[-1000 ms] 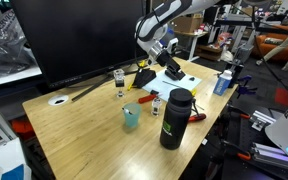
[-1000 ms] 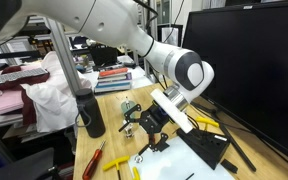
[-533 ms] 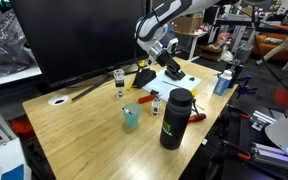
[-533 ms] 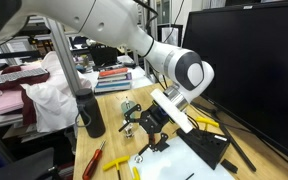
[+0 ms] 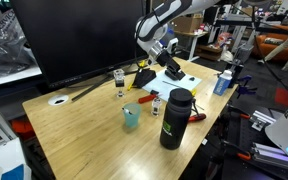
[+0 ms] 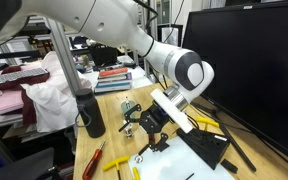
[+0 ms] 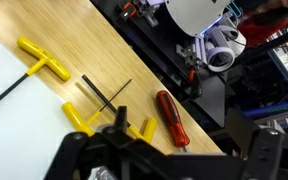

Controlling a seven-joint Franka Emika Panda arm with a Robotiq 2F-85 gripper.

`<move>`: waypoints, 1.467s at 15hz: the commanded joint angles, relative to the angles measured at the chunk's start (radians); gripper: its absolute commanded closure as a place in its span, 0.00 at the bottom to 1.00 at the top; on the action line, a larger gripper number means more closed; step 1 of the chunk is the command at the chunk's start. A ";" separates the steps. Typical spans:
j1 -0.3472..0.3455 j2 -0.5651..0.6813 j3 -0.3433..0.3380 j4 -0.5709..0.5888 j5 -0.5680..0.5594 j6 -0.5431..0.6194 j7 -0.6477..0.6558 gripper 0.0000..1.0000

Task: Take one wrench from the tool holder and put it on the board

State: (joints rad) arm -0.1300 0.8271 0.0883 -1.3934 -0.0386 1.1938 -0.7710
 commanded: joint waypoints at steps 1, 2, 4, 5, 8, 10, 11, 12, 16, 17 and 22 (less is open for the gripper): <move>-0.001 0.002 0.001 0.003 0.000 -0.002 0.001 0.00; -0.001 0.002 0.001 0.003 0.000 -0.002 0.001 0.00; 0.000 0.002 0.001 0.003 -0.001 -0.003 0.000 0.00; 0.000 0.001 0.001 0.003 -0.002 -0.003 0.000 0.00; 0.000 0.002 0.001 0.003 -0.001 -0.002 0.001 0.00; 0.000 0.002 0.001 0.003 -0.001 -0.002 0.001 0.00; 0.000 0.002 0.001 0.003 -0.001 -0.002 0.001 0.00; 0.000 0.002 0.001 0.003 -0.001 -0.002 0.001 0.00; 0.000 0.002 0.001 0.003 -0.001 -0.002 0.001 0.00; 0.000 0.002 0.001 0.003 -0.001 -0.002 0.001 0.00; 0.004 -0.014 -0.005 0.011 0.026 0.092 0.073 0.00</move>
State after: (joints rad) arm -0.1288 0.8269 0.0883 -1.3901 -0.0383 1.2208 -0.7519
